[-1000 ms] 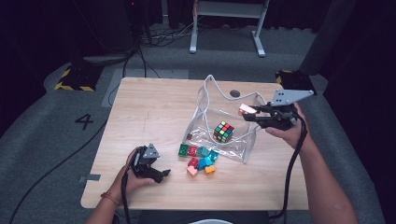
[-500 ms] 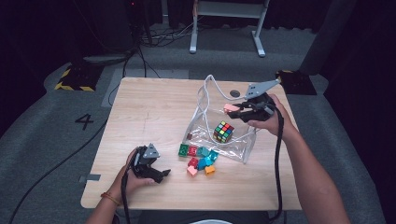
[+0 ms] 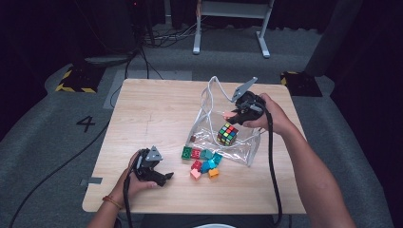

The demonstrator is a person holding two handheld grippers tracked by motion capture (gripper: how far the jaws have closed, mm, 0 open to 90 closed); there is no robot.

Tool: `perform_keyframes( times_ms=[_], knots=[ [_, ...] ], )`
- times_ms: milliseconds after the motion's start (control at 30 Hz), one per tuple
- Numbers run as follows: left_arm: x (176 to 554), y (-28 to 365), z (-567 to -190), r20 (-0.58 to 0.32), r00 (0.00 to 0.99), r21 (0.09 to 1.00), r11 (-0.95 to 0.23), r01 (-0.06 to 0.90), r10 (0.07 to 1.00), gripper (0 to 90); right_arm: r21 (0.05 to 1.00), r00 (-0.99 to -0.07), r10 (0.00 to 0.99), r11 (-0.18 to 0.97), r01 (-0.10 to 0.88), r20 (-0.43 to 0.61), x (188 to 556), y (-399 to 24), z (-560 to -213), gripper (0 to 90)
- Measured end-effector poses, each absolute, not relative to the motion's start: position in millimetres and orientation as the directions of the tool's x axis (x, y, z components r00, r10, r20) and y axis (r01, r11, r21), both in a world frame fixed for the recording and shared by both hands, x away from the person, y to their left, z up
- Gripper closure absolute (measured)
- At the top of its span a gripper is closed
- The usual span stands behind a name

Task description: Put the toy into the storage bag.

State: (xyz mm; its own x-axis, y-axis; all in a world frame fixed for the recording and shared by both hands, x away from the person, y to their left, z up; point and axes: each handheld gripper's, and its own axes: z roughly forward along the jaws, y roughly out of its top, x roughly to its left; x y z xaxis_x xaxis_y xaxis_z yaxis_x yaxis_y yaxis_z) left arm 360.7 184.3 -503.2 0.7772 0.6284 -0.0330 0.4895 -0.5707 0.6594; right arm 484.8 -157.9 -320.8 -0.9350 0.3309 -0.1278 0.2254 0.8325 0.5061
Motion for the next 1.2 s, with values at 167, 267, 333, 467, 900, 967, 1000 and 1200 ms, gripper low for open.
perform_keyframes(
  times_ms=[167, 267, 333, 467, 900, 967, 1000, 1200],
  knots=[
    [360.7, 184.4, -503.1, -0.033, 0.778, 0.658, -0.572, 0.49, 0.628, 3.8, 0.396, -0.947, 0.308, 0.884, 0.25, -0.09, 486.1, -160.6, -328.7, 67.5],
    [360.7, 184.4, -503.1, -0.034, 0.778, 0.658, -0.571, 0.49, 0.628, 3.8, 0.368, -0.935, 0.346, 0.882, 0.296, -0.079, 486.6, -169.3, -329.6, 67.5],
    [360.7, 184.4, -503.1, -0.033, 0.778, 0.659, -0.571, 0.489, 0.628, 3.8, 0.344, -0.926, 0.367, 0.884, 0.317, -0.09, 486.6, -175.3, -329.4, 67.4],
    [360.7, 184.2, -503.2, -0.037, 0.778, 0.657, -0.571, 0.492, 0.628, 3.7, 0.309, -0.913, 0.391, 0.887, 0.342, -0.112, 484.5, -186.0, -327.4, 67.4],
    [360.7, 184.2, -503.2, -0.038, 0.778, 0.657, -0.571, 0.492, 0.627, 3.7, 0.466, -0.914, 0.398, 0.826, 0.318, -0.082, 473.7, -203.9, -322.9, 51.9],
    [360.7, 184.2, -503.2, -0.038, 0.778, 0.657, -0.57, 0.493, 0.627, 3.7, 0.505, -0.915, 0.395, 0.808, 0.303, -0.084, 469.9, -206.8, -323.3, 48.8],
    [360.7, 184.2, -503.2, -0.038, 0.778, 0.657, -0.571, 0.492, 0.627, 3.7, 0.523, -0.909, 0.405, 0.798, 0.299, -0.097, 467.3, -209.3, -321.8, 46.3],
    [360.7, 184.2, -503.2, -0.038, 0.778, 0.657, -0.571, 0.492, 0.627, 3.7, 0.641, -0.892, 0.437, 0.72, 0.266, -0.12, 452.5, -220.9, -315.0, 38.2]
  ],
)
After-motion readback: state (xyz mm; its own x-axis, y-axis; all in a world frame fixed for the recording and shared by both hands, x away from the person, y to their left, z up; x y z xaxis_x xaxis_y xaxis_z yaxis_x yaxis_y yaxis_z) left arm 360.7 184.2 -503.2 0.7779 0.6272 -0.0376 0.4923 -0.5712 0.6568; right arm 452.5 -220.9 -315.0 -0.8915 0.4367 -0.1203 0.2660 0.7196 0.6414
